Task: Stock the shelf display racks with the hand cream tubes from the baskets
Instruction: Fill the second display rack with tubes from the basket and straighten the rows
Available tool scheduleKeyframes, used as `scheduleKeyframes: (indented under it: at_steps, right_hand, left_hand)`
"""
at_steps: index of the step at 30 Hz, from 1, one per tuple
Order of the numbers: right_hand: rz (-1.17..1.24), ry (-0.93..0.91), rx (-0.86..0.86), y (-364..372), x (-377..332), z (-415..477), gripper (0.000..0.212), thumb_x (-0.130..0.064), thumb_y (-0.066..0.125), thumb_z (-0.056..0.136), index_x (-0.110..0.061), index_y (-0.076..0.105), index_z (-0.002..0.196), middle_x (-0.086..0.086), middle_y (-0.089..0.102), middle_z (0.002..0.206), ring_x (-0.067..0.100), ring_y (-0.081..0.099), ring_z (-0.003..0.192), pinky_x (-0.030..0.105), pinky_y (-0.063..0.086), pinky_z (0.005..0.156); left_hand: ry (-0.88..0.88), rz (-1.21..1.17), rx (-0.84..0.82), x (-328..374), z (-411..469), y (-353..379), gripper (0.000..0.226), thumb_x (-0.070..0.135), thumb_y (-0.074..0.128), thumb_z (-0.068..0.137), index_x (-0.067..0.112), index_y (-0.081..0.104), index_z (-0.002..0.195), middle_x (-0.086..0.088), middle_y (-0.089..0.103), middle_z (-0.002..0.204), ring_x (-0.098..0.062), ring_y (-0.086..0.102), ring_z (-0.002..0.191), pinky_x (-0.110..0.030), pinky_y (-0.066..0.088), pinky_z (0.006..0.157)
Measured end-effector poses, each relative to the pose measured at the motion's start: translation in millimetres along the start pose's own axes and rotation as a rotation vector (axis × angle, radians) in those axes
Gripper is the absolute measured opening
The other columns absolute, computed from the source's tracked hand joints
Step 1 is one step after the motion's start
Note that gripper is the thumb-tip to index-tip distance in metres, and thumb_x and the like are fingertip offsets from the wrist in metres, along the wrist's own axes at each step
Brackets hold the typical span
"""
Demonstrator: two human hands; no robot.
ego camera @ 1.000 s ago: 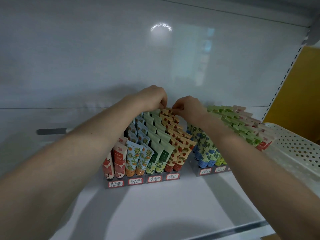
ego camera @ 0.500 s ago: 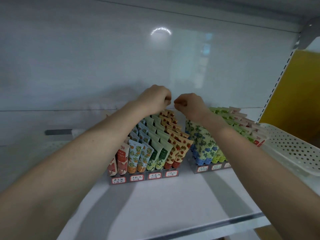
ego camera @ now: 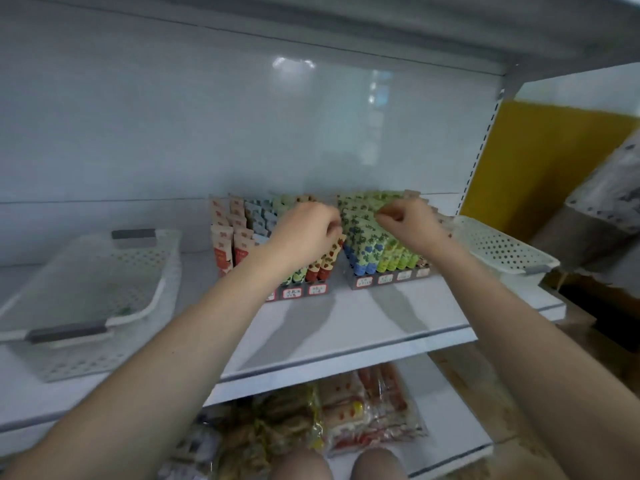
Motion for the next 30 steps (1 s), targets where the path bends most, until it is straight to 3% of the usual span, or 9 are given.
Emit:
scheduleKeyframes:
  at_steps: [3,6,14,20,30]
  right_hand:
    - [-0.015,0.05,-0.011,-7,8,-35,0.024,-0.014,0.053,0.094,-0.002,0.065,0.111,0.011,0.066,0.11,0.019,0.06,0.096,0.024,0.045,0.08]
    - [-0.051,0.083,-0.025,-12,18,-64,0.023,-0.013,0.053,0.093,-0.001,0.066,0.108,0.012,0.066,0.109,0.023,0.06,0.098,0.029,0.046,0.083]
    - [-0.041,0.141,-0.011,-30,50,-98,0.018,-0.012,0.055,0.092,-0.002,0.066,0.103,0.013,0.066,0.101,0.026,0.06,0.094,0.033,0.048,0.081]
    - [-0.02,0.134,-0.021,-24,81,-71,0.019,-0.013,0.055,0.092,-0.002,0.067,0.102,0.014,0.067,0.098,0.028,0.061,0.092,0.042,0.051,0.084]
    - [-0.011,-0.089,0.034,16,91,18,0.02,-0.014,0.058,0.091,-0.003,0.07,0.102,0.012,0.07,0.098,0.024,0.065,0.086,0.039,0.052,0.082]
  left_hand:
    - [-0.017,0.026,-0.04,10,-24,11,0.021,0.018,0.052,0.094,0.004,0.067,0.093,-0.011,0.067,0.09,-0.026,0.061,0.083,-0.036,0.05,0.075]
    - [-0.023,0.058,-0.064,22,-44,21,0.019,0.018,0.052,0.093,0.005,0.065,0.088,-0.011,0.064,0.088,-0.028,0.058,0.082,-0.03,0.04,0.065]
    - [-0.044,0.029,-0.107,39,-59,42,0.02,0.016,0.05,0.094,0.005,0.065,0.089,-0.01,0.062,0.084,-0.028,0.057,0.08,-0.035,0.046,0.067]
    - [-0.073,0.063,-0.057,25,-22,58,0.019,0.015,0.051,0.093,0.003,0.065,0.09,-0.013,0.064,0.089,-0.03,0.058,0.085,-0.035,0.043,0.069]
    - [0.048,0.103,0.114,0,60,90,0.016,0.008,0.055,0.091,0.001,0.067,0.098,-0.012,0.063,0.096,-0.026,0.057,0.086,-0.028,0.037,0.068]
Point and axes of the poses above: each hand's wrist, its own z-axis towards the middle knuckle, its own y-axis out of the palm, x = y × z, the point moved 7 cm from there along z, towards the middle knuckle
